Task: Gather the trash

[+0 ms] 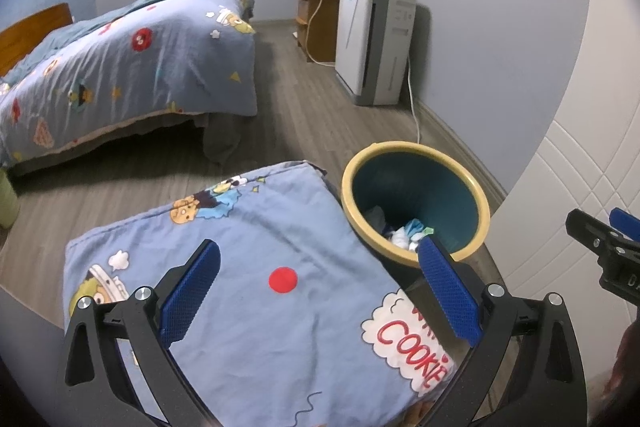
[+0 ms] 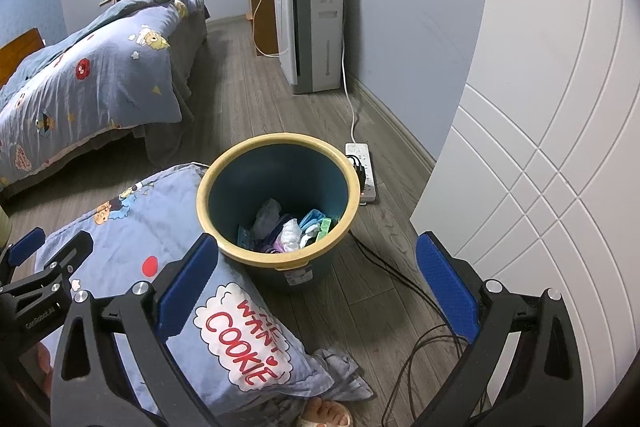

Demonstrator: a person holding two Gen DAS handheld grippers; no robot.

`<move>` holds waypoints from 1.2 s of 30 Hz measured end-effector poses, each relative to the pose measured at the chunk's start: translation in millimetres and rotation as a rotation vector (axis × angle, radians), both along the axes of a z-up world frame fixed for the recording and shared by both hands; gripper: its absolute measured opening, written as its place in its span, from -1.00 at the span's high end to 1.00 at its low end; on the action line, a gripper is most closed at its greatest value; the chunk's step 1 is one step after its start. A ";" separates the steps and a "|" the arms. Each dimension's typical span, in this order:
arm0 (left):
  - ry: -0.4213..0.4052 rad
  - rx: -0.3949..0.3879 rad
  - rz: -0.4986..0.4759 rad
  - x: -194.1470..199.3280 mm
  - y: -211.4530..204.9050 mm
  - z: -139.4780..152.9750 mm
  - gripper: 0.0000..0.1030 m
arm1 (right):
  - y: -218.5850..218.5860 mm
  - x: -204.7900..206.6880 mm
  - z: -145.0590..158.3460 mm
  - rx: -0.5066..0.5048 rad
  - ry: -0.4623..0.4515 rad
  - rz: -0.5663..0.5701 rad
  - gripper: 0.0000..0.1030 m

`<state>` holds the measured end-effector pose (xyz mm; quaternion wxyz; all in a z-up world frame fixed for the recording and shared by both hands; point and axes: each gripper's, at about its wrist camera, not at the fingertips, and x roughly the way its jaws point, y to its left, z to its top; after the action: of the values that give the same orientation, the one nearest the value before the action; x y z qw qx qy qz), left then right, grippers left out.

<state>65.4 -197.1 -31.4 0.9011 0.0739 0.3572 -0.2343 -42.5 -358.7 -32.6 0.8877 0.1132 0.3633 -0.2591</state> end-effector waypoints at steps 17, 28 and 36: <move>0.014 0.001 0.006 1.6 2.3 -5.3 -0.91 | 1.6 -0.1 -2.1 -0.007 0.006 0.006 -0.89; 0.011 0.025 0.000 2.8 0.7 -6.3 -0.91 | 1.5 0.2 -2.7 -0.007 0.007 0.005 -0.89; 0.034 0.084 -0.024 1.0 -5.0 -14.0 -0.91 | 1.1 -7.1 1.2 0.025 -0.011 -0.037 -0.89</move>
<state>66.4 -202.1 -45.4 0.8881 0.1119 0.3812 -0.2310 -49.6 -357.7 -31.4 0.8832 0.1324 0.3596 -0.2702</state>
